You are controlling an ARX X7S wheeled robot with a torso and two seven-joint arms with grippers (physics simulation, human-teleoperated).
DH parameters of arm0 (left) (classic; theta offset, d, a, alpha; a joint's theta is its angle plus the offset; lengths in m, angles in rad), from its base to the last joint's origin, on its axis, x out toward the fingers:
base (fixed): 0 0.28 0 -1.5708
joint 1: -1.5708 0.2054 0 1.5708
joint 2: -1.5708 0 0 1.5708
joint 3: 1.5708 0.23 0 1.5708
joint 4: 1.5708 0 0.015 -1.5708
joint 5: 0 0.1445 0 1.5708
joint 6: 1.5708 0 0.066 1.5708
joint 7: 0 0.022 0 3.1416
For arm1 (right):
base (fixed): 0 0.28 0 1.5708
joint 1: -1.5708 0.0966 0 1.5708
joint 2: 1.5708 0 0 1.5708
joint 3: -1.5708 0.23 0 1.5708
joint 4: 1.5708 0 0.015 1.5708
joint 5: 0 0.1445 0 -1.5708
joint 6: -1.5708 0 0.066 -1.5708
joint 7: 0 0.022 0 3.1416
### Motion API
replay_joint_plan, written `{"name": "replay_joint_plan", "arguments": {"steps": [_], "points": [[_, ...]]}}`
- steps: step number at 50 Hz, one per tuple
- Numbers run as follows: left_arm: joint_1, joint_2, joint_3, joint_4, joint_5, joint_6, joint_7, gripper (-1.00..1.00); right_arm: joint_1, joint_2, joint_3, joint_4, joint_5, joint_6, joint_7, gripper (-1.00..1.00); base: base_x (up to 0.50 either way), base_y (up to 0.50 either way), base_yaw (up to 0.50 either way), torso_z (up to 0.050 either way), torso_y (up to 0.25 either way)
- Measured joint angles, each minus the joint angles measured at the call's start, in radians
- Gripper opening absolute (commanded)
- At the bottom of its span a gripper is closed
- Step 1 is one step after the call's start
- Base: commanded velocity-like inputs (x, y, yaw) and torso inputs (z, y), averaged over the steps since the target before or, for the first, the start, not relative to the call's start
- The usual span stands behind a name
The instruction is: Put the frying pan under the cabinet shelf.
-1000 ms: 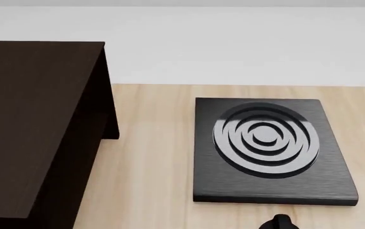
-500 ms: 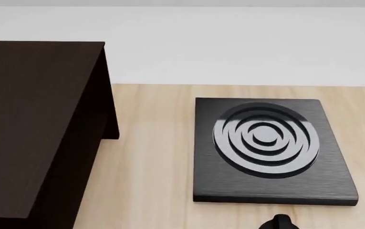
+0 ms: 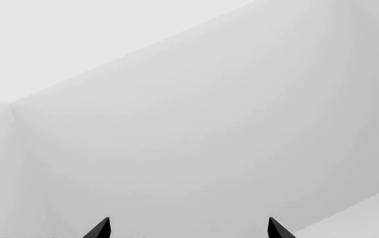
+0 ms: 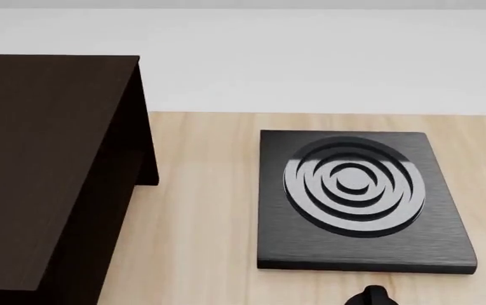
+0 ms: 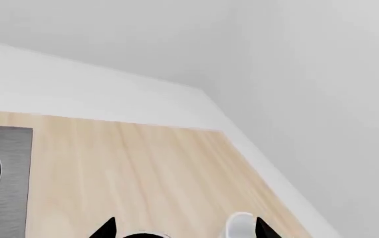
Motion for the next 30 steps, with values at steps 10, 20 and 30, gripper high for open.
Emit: {"name": "replay_joint_plan", "arguments": {"steps": [10, 20, 30], "points": [[0.004, -0.001, 0.001, -0.009, -0.003, 0.011, -0.002, 1.00, -0.043, 0.005, 0.023, -0.014, -0.001, 0.006, -0.010, 1.00, 0.00, 0.00, 0.00, 0.000, 0.000], [0.005, -0.003, -0.002, -0.007, -0.007, 0.008, -0.007, 1.00, -0.071, 0.007, 0.026, -0.022, -0.001, 0.009, -0.017, 1.00, 0.00, 0.00, 0.00, 0.000, 0.000], [0.005, -0.005, -0.005, -0.004, -0.012, 0.004, -0.011, 1.00, -0.092, 0.008, 0.017, -0.020, 0.000, 0.008, -0.020, 1.00, 0.00, 0.00, 0.00, 0.000, 0.000]]}}
